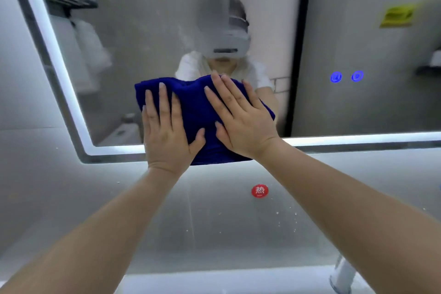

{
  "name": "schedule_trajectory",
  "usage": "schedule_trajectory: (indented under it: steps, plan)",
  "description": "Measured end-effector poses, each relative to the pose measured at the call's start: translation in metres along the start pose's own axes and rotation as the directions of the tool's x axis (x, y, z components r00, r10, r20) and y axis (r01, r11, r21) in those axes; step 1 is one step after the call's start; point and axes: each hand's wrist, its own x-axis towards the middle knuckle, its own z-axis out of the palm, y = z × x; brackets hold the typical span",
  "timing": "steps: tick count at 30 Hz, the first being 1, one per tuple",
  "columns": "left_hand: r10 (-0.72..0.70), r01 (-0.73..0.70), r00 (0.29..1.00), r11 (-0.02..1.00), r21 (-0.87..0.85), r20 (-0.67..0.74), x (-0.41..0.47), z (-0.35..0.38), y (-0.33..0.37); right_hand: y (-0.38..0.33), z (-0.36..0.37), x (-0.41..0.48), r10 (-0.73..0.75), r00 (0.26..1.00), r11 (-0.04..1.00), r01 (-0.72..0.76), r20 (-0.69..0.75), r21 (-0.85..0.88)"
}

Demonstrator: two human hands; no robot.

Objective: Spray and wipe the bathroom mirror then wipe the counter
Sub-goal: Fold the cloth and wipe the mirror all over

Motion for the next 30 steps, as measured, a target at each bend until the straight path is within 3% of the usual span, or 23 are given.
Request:
schedule_trajectory:
  steps: [17, 30]
  plan:
    - [0.183, -0.184, 0.982, 0.983, -0.006, -0.04, 0.055, 0.025, 0.224, 0.214, -0.063, -0.116, -0.063, 0.995, 0.993, 0.07, 0.08, -0.091]
    - [0.279, -0.281, 0.959, 0.96, -0.026, -0.049, 0.068, 0.024, 0.227, 0.21, -0.061, -0.119, 0.071, 0.997, 0.994, -0.07, 0.008, -0.089]
